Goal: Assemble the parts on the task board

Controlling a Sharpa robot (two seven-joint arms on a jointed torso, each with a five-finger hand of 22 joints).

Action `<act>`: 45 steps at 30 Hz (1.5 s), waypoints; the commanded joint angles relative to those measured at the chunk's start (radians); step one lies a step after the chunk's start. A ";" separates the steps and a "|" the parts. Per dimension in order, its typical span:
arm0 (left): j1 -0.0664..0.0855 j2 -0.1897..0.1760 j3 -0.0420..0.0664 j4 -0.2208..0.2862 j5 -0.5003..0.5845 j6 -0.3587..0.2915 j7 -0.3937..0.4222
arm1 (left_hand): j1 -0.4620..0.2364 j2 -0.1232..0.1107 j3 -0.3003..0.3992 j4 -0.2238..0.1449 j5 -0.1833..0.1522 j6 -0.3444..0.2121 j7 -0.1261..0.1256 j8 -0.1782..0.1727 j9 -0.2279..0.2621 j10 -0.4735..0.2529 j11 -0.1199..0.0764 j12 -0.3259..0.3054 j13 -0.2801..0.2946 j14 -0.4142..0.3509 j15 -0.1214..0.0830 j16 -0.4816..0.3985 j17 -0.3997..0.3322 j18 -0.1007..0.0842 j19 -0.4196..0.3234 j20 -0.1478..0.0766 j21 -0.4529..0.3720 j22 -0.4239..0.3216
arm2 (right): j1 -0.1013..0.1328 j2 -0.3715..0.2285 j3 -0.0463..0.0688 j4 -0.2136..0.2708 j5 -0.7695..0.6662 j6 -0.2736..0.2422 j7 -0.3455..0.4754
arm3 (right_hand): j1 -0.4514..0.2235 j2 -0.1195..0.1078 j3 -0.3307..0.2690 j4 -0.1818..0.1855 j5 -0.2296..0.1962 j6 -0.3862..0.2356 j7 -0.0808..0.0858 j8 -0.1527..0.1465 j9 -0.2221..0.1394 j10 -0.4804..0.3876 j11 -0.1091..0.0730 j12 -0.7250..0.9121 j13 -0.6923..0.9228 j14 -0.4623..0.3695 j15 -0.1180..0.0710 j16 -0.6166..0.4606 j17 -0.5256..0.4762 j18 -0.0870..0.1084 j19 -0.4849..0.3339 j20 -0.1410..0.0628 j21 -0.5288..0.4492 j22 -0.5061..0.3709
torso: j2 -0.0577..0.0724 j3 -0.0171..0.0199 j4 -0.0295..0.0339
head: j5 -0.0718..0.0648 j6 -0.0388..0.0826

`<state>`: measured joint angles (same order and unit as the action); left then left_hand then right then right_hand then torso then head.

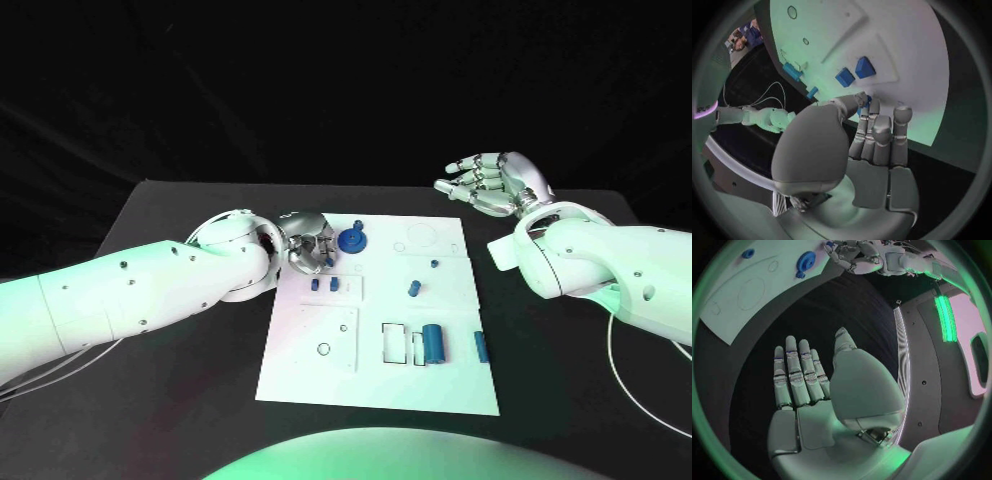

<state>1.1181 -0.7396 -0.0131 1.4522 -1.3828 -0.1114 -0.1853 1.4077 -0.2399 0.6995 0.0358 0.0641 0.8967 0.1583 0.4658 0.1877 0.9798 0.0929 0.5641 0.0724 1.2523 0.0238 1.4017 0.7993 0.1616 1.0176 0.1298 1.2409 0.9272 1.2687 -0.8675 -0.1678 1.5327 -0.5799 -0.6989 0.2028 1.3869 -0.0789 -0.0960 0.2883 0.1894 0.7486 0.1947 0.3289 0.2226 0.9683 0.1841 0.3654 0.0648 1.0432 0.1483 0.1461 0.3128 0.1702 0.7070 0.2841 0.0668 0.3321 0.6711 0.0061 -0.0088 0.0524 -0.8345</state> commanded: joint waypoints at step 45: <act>0.001 -0.162 0.036 0.091 0.697 -0.055 0.349 | 0.059 0.003 -0.139 0.009 0.000 -0.096 0.067 -0.140 -0.041 -0.257 0.080 -0.125 -0.006 -0.300 0.072 -0.185 -0.416 0.022 -0.219 0.063 -0.193 -0.202 | -0.004 -0.037 0.000 0.008 -0.875 0.415 -0.290 | 0.171 -0.166 0.351 -0.007 0.000 0.273 -0.044 -0.073 -0.044 0.225 -0.101 -0.242 0.004 0.439 -0.149 0.422 0.280 0.009 0.466 -0.183 0.371 0.170 | -0.001 -0.0011 -0.0009 | -0.038 0.012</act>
<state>1.1175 -0.8987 0.0217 1.5354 -0.9394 -0.1753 0.0140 1.4715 -0.2376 0.5705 0.0430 0.0641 0.8078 0.2053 0.3317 0.1475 0.7270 0.1736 0.4357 0.0673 0.9557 0.0949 1.2186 0.3867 0.1728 0.8047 0.1920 1.0514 0.7280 1.2663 -0.9037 -0.1677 1.5360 -1.2480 -0.3571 -0.0277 1.5622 -0.2410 0.2510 0.2814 0.1894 1.0154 0.1495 0.2590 0.1777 1.2003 0.0835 0.1293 0.0677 1.4617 -0.0020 0.5541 0.5831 0.1702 1.1689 0.1017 0.4309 0.4955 0.6710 0.0064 -0.0103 0.0200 -0.8220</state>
